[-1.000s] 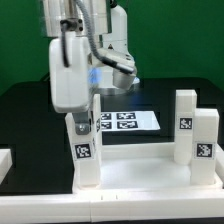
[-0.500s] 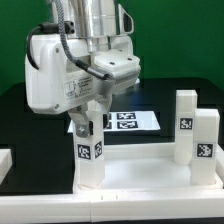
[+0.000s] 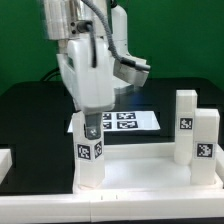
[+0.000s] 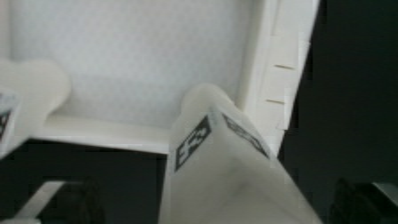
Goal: Assemble desk
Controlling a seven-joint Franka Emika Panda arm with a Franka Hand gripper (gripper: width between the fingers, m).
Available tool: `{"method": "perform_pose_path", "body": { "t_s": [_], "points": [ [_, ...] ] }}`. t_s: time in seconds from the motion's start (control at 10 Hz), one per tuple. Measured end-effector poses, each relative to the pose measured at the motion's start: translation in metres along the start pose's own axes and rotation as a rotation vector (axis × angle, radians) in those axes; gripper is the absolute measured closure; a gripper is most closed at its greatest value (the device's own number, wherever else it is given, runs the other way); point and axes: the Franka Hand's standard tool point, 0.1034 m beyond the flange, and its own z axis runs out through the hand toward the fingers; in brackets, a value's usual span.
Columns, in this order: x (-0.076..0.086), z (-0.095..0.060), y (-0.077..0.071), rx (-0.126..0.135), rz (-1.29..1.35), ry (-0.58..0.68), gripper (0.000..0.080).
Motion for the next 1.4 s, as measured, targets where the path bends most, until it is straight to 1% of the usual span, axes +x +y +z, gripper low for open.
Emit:
{"method": "perform_pose_path", "body": {
  "t_s": [0.2,0.3,0.4,0.5,0.6,0.7,0.8,0.9,1.0,1.2,1.4],
  "points": [
    [0.001,0.0,0.0,-0.001,-0.138,0.001,0.0151],
    [0.001,-0.001,-0.001,-0.007,-0.255,0.016,0.0151],
    [0.001,-0.004,-0.01,-0.012,-0.452,0.068,0.0151],
    [-0.002,-0.002,-0.013,-0.006,-0.574,0.084,0.0151],
    [0.0,-0.002,-0.012,-0.006,-0.552,0.084,0.0151],
    [0.0,-0.002,-0.012,-0.006,-0.535,0.085,0.0179],
    [0.0,-0.002,-0.012,-0.005,-0.517,0.085,0.0179],
    [0.0,-0.002,-0.012,-0.004,-0.476,0.085,0.0358],
    [0.0,-0.001,-0.012,-0.001,-0.398,0.084,0.0517],
    [0.001,-0.001,-0.011,0.003,-0.261,0.085,0.0515],
    [0.007,-0.001,-0.006,0.016,0.089,0.07,0.0515]
  ]
}}
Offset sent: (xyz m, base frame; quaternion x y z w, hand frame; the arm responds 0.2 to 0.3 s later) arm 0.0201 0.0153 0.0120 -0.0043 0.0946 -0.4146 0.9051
